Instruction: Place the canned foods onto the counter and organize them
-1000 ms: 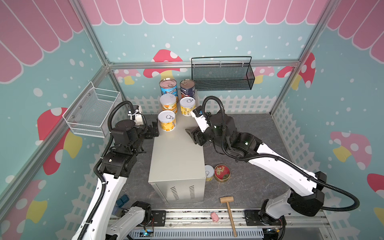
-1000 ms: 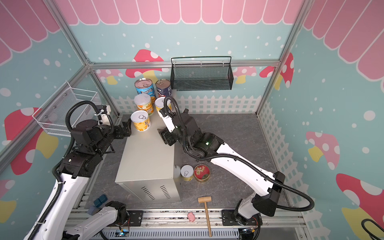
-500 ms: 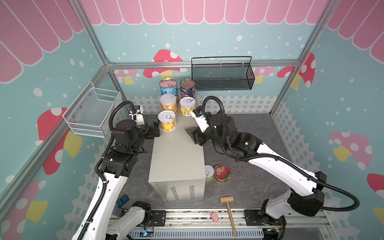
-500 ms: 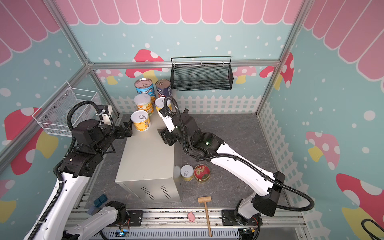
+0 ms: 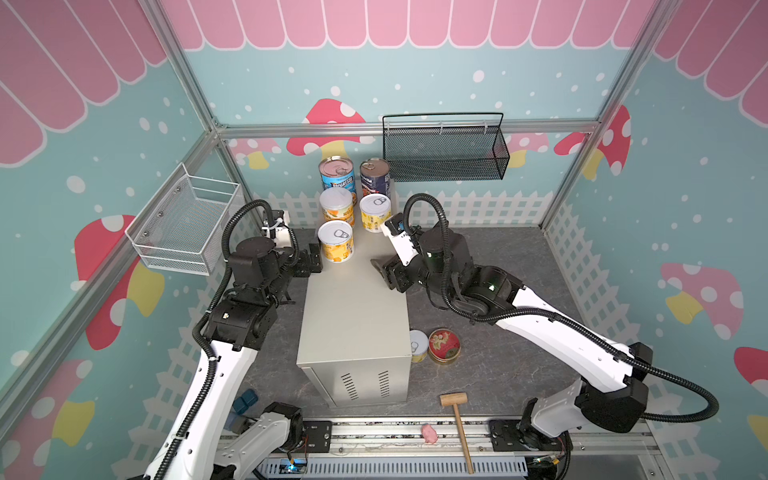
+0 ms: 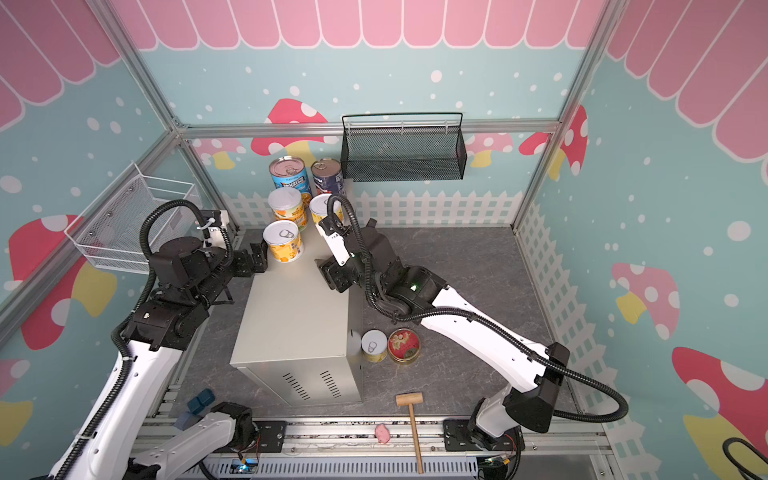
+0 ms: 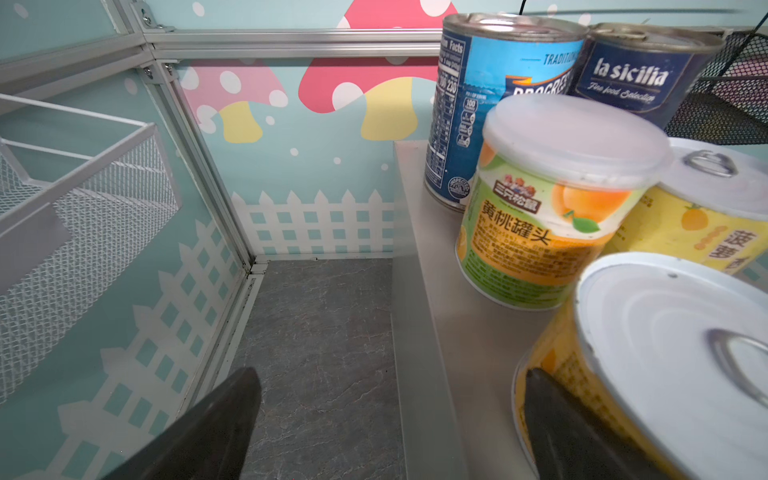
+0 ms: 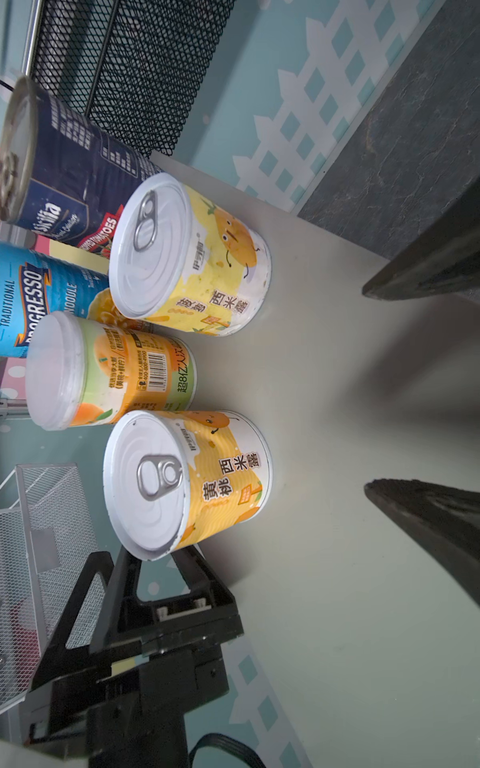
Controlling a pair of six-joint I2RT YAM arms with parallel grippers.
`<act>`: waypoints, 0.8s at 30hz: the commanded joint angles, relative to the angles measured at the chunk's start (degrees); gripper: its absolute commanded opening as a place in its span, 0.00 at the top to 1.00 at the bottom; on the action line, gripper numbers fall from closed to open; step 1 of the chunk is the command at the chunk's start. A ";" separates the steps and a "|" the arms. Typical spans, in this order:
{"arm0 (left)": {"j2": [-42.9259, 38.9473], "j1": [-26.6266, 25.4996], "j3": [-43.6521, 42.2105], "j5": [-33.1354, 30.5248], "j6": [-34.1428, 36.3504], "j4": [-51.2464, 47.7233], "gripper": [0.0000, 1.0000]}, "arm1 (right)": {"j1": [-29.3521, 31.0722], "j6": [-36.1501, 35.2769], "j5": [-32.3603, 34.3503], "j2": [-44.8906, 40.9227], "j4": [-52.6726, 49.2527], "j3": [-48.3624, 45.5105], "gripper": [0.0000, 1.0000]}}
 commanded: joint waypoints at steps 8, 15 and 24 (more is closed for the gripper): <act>-0.34 -0.59 1.16 -5.86 0.54 -1.08 0.00 | 0.15 0.35 0.80 -1.40 1.42 -0.73 0.30; -1.77 -2.48 5.76 -12.69 1.29 -6.08 0.00 | 0.12 0.66 0.90 -0.54 1.34 -0.03 0.27; -6.37 -6.66 12.63 -14.28 3.71 -12.07 0.00 | 0.04 1.97 2.30 2.56 0.80 3.05 0.21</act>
